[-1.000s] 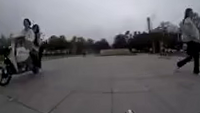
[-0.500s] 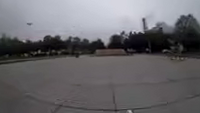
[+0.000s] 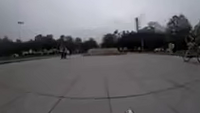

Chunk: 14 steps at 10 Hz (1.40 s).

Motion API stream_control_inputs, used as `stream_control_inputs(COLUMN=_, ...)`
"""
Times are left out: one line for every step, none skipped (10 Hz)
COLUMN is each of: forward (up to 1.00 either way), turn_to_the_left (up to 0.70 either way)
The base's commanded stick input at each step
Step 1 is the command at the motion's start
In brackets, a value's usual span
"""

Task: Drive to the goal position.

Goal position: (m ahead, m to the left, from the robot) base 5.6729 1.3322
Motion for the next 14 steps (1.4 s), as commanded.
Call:
stream_control_inputs(forward=1.0, turn_to_the_left=0.0)
stream_control_inputs(forward=1.0, turn_to_the_left=0.0)
stream_control_inputs(forward=1.0, turn_to_the_left=0.0)
stream_control_inputs(forward=1.0, turn_to_the_left=0.0)
stream_control_inputs(forward=1.0, turn_to_the_left=0.0)
stream_control_inputs(forward=1.0, turn_to_the_left=0.0)
stream_control_inputs(forward=1.0, turn_to_the_left=0.0)
stream_control_inputs(forward=1.0, turn_to_the_left=-0.33)
stream_control_inputs(forward=1.0, turn_to_the_left=-0.4)
stream_control_inputs(forward=1.0, turn_to_the_left=-0.4)
stream_control_inputs(forward=1.0, turn_to_the_left=-0.4)
stream_control_inputs(forward=1.0, turn_to_the_left=-0.4)
stream_control_inputs(forward=1.0, turn_to_the_left=-0.33)
stream_control_inputs(forward=1.0, turn_to_the_left=0.0)
